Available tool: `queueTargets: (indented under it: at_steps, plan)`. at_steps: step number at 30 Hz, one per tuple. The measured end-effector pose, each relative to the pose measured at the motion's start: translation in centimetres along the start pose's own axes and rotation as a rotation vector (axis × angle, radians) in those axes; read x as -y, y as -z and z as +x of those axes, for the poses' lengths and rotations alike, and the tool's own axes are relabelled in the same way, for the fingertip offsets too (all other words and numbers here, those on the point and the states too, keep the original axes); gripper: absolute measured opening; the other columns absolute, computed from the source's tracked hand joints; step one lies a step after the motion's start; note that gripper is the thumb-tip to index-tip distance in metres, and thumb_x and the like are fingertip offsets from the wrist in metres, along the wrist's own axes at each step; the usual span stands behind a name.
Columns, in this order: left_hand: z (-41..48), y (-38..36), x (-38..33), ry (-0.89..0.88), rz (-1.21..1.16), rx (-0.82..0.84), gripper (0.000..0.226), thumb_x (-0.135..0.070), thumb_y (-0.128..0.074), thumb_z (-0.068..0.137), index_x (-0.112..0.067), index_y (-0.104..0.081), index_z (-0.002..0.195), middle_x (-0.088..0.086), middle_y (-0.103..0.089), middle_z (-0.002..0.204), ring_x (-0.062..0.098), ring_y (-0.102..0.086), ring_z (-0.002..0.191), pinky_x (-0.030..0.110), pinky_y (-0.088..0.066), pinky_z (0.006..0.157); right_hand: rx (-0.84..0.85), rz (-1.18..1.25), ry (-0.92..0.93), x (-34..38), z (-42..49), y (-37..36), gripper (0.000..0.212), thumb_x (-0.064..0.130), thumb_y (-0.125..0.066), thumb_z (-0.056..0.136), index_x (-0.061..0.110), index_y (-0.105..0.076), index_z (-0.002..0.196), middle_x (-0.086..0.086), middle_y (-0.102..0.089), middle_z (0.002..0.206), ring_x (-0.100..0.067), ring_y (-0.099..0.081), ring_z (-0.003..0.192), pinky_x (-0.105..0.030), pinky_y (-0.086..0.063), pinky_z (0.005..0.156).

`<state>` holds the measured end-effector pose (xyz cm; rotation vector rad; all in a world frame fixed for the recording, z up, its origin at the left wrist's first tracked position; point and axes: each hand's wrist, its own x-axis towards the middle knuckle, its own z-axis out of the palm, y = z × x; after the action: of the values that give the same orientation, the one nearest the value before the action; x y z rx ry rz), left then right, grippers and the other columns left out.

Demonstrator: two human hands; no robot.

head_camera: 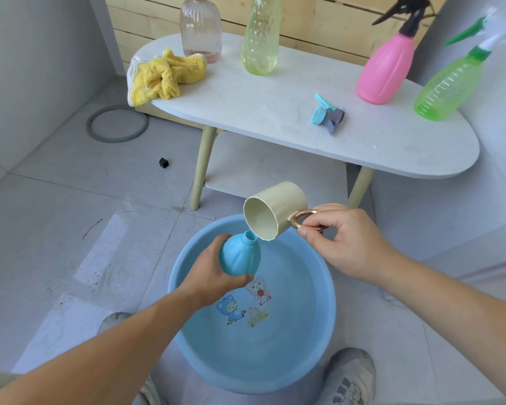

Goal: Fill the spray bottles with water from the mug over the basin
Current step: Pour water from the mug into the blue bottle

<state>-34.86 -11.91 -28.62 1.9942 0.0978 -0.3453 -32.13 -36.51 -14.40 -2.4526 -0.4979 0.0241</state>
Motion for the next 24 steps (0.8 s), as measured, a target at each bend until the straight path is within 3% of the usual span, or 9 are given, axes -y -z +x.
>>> queueTargets:
  at_steps: [4, 11, 24]
  plan:
    - [0.09, -0.1, -0.07, -0.004, -0.002, 0.005, 0.083, -0.034, -0.094, 0.064, -0.042, -0.043, 0.129, -0.013, -0.061, 0.113, 0.012, -0.065, 0.1, 0.031, -0.063, 0.072, -0.002, -0.041, 0.064, 0.13, -0.05, -0.06, 0.015, 0.022, -0.069, 0.087, 0.016, -0.072, 0.073, 0.003, -0.069, 0.077, -0.016, -0.063, 0.088, -0.021, -0.043, 0.082]
    - [0.08, -0.07, -0.03, 0.002, 0.001, 0.003, 0.082, -0.034, -0.094, 0.064, -0.045, -0.042, 0.127, -0.014, -0.061, 0.113, 0.01, -0.065, 0.099, 0.029, -0.063, 0.07, 0.012, -0.095, 0.124, 0.14, 0.14, -0.05, 0.033, 0.04, -0.053, 0.087, 0.016, -0.07, 0.072, 0.0, -0.067, 0.076, -0.019, -0.061, 0.09, -0.026, -0.043, 0.082]
    - [0.13, -0.08, 0.1, 0.009, -0.005, 0.011, 0.085, -0.035, -0.094, 0.063, -0.042, -0.042, 0.131, -0.013, -0.061, 0.113, 0.011, -0.065, 0.098, 0.031, -0.063, 0.07, -0.002, -0.181, 0.275, -0.25, 0.27, -0.24, 0.033, 0.036, -0.052, 0.091, 0.014, -0.071, 0.076, 0.014, -0.056, 0.068, -0.016, -0.056, 0.096, -0.025, -0.044, 0.087]
